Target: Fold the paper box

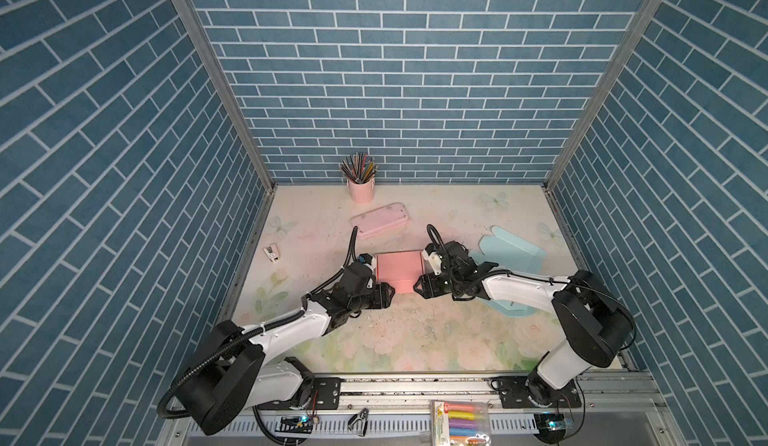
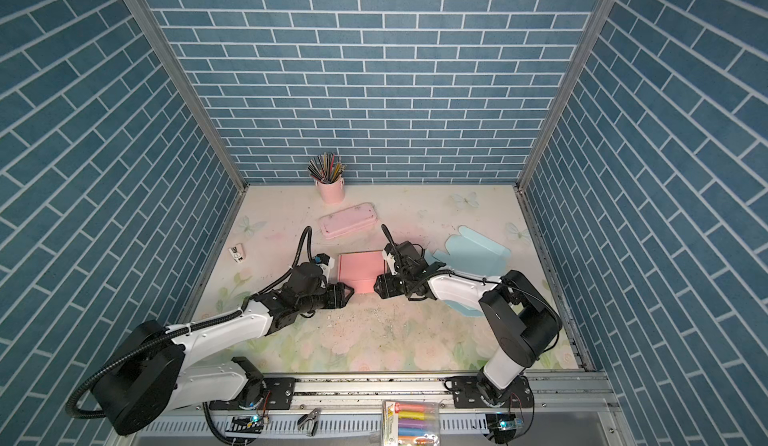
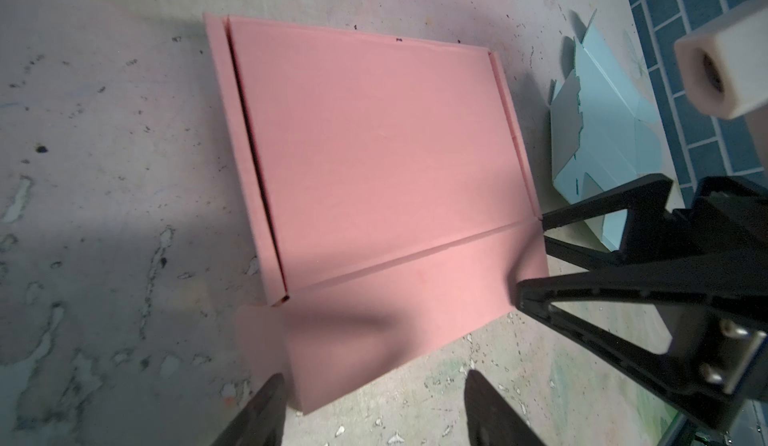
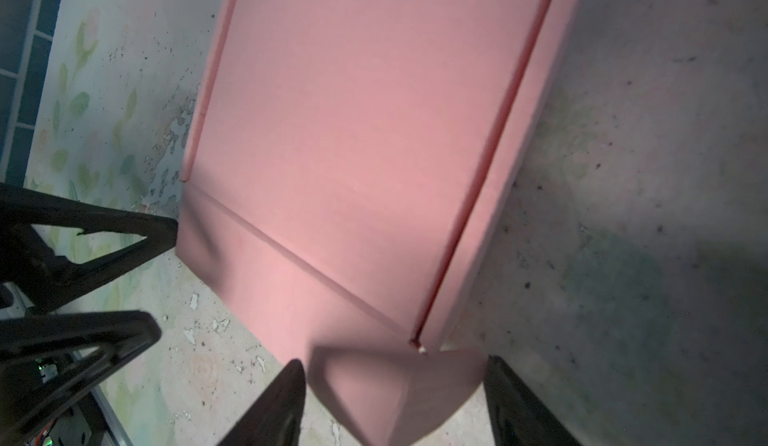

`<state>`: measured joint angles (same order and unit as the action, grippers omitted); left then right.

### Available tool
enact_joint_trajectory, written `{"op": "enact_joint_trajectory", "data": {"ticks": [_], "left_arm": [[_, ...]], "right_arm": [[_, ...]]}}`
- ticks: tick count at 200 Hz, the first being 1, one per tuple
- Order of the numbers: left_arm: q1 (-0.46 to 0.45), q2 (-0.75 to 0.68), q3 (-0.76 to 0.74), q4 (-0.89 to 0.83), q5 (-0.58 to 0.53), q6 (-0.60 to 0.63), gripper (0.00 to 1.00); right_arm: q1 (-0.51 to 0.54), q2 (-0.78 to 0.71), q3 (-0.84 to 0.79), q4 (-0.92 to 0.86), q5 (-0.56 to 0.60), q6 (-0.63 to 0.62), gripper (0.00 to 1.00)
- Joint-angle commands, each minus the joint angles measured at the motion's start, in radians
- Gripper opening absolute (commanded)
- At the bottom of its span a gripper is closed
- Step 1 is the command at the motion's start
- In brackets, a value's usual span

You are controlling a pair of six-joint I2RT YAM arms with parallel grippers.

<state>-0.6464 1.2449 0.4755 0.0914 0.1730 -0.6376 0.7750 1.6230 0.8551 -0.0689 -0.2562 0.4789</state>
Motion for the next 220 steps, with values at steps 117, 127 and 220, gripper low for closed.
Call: {"op": "enact_joint_trajectory", "data": {"ticks": [117,127,220], "left_arm": [[0.047,0.029,0.046,-0.036,-0.033,0.071,0.69],[0.048,0.036,0.045,-0.03,-0.028,0.072,0.69],[0.046,0.041,0.039,-0.015,-0.019,0.07,0.69]], "right_arm": [[0.007,-0.052,-0.007,-0.032,0.041,0.041,0.8],[0.009,-0.052,-0.006,-0.032,0.04,0.04,0.8],[0.024,-0.05,0.032,-0.061,0.067,0.025,0.79]]}}
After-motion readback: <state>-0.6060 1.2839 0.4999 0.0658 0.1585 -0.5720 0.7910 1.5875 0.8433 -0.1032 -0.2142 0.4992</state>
